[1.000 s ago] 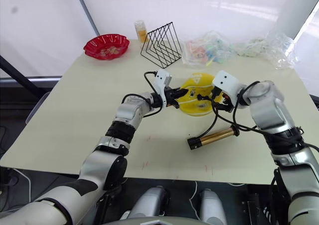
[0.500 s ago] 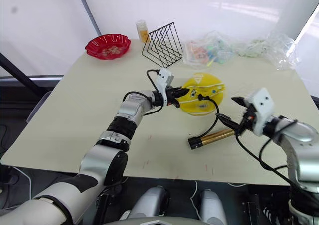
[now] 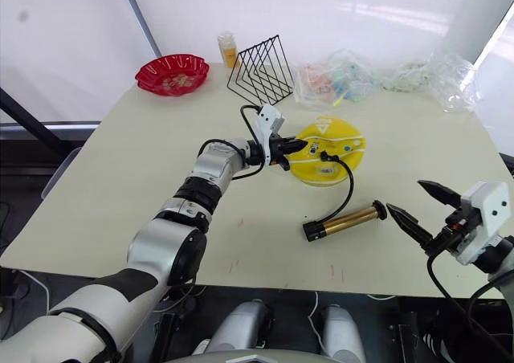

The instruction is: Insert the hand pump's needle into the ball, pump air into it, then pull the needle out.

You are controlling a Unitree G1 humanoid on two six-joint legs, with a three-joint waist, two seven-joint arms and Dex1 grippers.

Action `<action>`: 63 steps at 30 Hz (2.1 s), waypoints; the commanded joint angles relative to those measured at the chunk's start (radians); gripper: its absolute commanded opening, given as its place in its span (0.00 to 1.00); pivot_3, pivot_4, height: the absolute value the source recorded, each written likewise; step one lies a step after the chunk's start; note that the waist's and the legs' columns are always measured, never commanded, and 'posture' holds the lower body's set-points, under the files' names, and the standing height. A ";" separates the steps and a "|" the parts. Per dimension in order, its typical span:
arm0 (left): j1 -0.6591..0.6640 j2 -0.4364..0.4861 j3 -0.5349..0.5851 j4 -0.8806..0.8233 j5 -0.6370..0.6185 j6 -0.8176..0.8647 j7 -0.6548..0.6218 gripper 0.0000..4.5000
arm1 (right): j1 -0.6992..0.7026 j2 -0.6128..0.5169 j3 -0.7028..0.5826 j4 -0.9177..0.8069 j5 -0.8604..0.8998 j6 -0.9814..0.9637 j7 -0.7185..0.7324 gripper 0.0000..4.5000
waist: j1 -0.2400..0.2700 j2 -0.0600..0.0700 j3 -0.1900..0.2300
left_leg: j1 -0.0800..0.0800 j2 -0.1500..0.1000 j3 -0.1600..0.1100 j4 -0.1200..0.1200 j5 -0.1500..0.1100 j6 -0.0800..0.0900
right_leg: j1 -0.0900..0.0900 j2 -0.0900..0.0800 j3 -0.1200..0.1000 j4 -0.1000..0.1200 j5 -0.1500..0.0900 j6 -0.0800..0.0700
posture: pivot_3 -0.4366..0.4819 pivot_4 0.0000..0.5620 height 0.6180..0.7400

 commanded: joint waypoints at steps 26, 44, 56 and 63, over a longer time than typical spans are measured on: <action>0.079 0.222 0.050 -0.583 -0.173 0.203 -0.232 0.97 | 0.025 -0.027 0.081 0.191 0.015 -0.400 0.087 1.00 | -0.028 0.001 0.017 | 0.002 0.004 0.005 0.000 0.000 0.000 | -0.001 0.001 0.006 0.002 0.002 -0.004 | 0.48 0.27 0.97; 0.719 0.483 0.254 -0.988 -0.359 0.195 -0.234 0.97 | 0.016 -0.055 0.123 0.481 -0.032 -0.600 0.203 1.00 | -0.023 0.002 0.017 | 0.007 0.006 0.017 0.000 -0.002 0.004 | -0.002 0.000 0.019 0.002 0.002 -0.003 | 0.48 0.27 0.97; 1.031 0.617 0.347 -0.839 -0.352 -0.026 -0.366 0.97 | 0.093 -0.080 0.083 0.552 -0.019 -0.681 0.229 1.00 | -0.026 0.001 0.017 | 0.011 0.010 0.057 0.001 -0.011 0.018 | -0.015 -0.001 0.054 0.003 0.005 0.001 | 0.48 0.27 0.97; 1.020 0.642 0.312 -0.870 -0.361 -0.030 -0.393 0.97 | 0.119 -0.083 0.081 0.541 -0.011 -0.680 0.218 1.00 | -0.022 0.000 0.016 | 0.012 0.012 0.060 0.001 -0.013 0.020 | -0.015 -0.005 0.055 0.003 0.005 0.001 | 0.48 0.27 0.97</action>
